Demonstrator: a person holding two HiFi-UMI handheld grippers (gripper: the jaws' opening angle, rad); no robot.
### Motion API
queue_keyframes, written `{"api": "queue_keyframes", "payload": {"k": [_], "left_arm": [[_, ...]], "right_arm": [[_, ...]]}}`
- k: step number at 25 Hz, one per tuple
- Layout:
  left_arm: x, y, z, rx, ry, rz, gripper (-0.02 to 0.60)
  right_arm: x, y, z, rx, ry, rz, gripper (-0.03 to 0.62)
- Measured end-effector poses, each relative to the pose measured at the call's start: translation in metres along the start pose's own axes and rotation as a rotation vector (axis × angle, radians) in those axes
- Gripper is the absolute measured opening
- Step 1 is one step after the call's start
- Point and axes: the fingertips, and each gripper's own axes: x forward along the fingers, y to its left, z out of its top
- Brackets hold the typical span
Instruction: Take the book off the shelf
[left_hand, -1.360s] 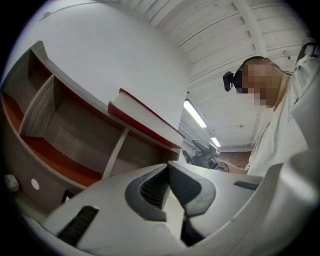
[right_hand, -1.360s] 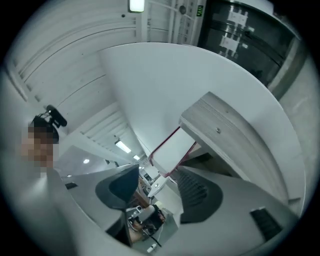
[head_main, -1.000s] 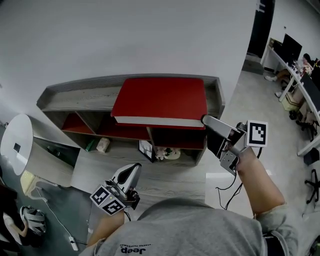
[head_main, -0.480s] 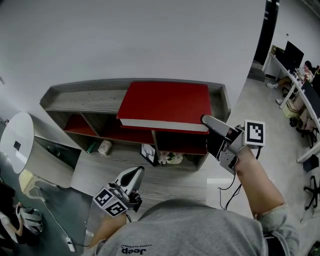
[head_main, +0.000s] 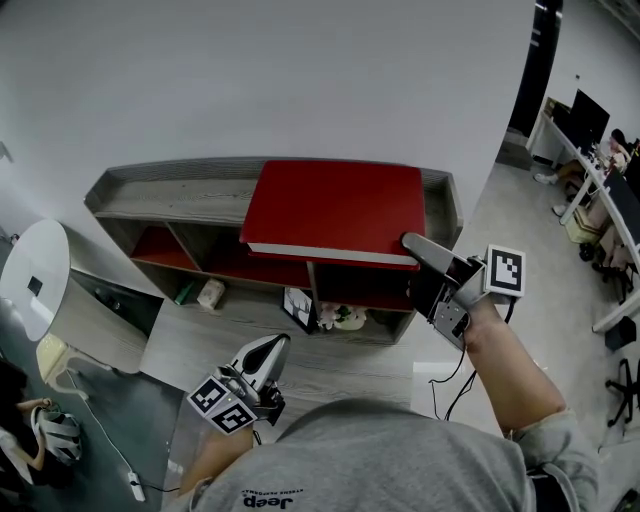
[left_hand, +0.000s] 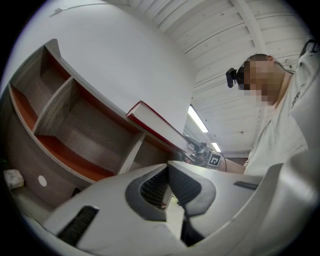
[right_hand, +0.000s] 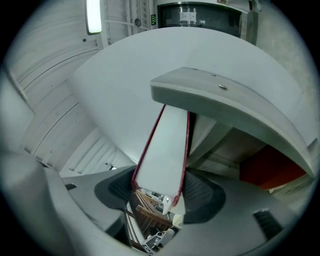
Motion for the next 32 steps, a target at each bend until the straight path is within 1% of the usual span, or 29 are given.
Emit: {"api": "queue_keyframes", "payload": {"k": [10, 14, 17, 19, 25, 29, 32], "left_arm": [[-0.010, -0.002, 0.010, 0.006, -0.021, 0.027, 0.031], [-0.016, -0.009, 0.010, 0.013, -0.033, 0.038, 0.031], [-0.026, -0.014, 0.009, 0.022, -0.046, 0.063, 0.031], [-0.034, -0.015, 0.010, 0.024, -0.054, 0.085, 0.031], [-0.063, -0.015, 0.013, 0.032, -0.077, 0.168, 0.031], [-0.094, -0.015, 0.016, 0.041, -0.105, 0.251, 0.031], [-0.124, -0.016, 0.019, 0.046, -0.131, 0.327, 0.031]], "right_arm": [[-0.006, 0.024, -0.008, -0.051, -0.022, 0.115, 0.267], [-0.008, 0.030, -0.019, -0.048, -0.033, 0.152, 0.265], [-0.007, 0.034, -0.025, -0.033, -0.039, 0.196, 0.265], [-0.001, 0.039, -0.029, -0.030, -0.025, 0.221, 0.265], [0.032, 0.059, -0.053, -0.029, 0.061, 0.295, 0.265], [0.065, 0.068, -0.074, -0.018, 0.130, 0.337, 0.265], [0.093, 0.071, -0.097, -0.002, 0.193, 0.360, 0.265]]}}
